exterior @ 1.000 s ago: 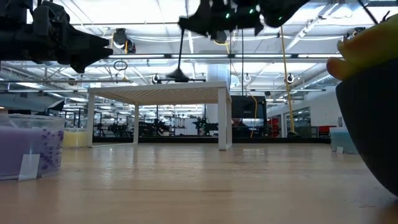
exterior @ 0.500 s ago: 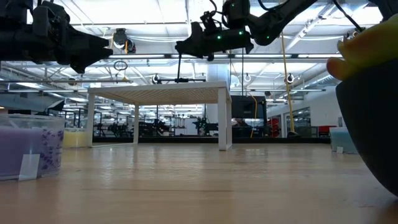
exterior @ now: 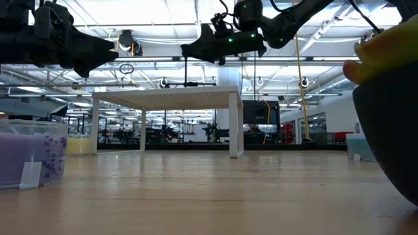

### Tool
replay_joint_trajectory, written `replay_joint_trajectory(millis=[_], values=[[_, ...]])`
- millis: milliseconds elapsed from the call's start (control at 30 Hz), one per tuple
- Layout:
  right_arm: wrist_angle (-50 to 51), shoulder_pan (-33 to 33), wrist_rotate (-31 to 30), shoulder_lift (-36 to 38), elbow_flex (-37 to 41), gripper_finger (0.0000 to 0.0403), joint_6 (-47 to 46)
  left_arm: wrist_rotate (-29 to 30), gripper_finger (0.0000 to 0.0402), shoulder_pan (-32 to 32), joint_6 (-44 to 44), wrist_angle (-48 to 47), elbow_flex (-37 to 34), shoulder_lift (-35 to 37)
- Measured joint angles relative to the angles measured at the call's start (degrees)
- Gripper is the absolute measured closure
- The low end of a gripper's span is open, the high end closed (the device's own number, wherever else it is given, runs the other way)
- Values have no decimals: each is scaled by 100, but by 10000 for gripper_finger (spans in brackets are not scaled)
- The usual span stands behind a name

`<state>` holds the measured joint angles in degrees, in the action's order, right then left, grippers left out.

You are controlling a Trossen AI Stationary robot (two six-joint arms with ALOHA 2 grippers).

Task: Pick & Place candle stick holders
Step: Put the right gold candle holder on the shelf

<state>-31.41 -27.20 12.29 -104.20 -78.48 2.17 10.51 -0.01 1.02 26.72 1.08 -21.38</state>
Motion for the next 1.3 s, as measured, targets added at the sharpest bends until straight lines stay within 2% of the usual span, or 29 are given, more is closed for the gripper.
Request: replay_joint_trajectory(millis=[100, 167, 267, 333, 500, 667, 867, 1067, 1167, 1300], values=[[359, 0, -42, 198, 7, 179, 110, 0, 190, 0, -1, 0, 0, 0], [759, 16, -333, 428, 6, 170, 323, -1, 190, 0, -8, 0, 0, -1], [1859, 71, -807, 900, 4, 164, 574, -2, 190, -2, -71, -21, 0, 1], [2616, 143, -861, 1229, 14, 164, 627, -3, 190, -2, -116, -110, 0, -1], [4042, 540, -408, 2147, 253, 176, 782, -1, 190, -2, -122, -265, -2, -1], [5064, 1158, -128, 3190, 847, 185, 1168, 1, 190, -2, -133, -281, 0, 0], [5494, 1782, 509, 4773, 2026, 186, 1516, 1, 190, -2, -133, -264, 0, -1], [5536, 1987, 1201, 6429, 3348, 186, 1352, 4, 190, -2, -155, -249, -1, 0], [5211, 2000, 1851, 7003, 3948, 186, 1189, 13, 190, -1, -155, -203, 0, -1], [4623, 2000, 2993, 7414, 4582, 186, 905, 147, 190, -2, -155, 104, -2, 1]])
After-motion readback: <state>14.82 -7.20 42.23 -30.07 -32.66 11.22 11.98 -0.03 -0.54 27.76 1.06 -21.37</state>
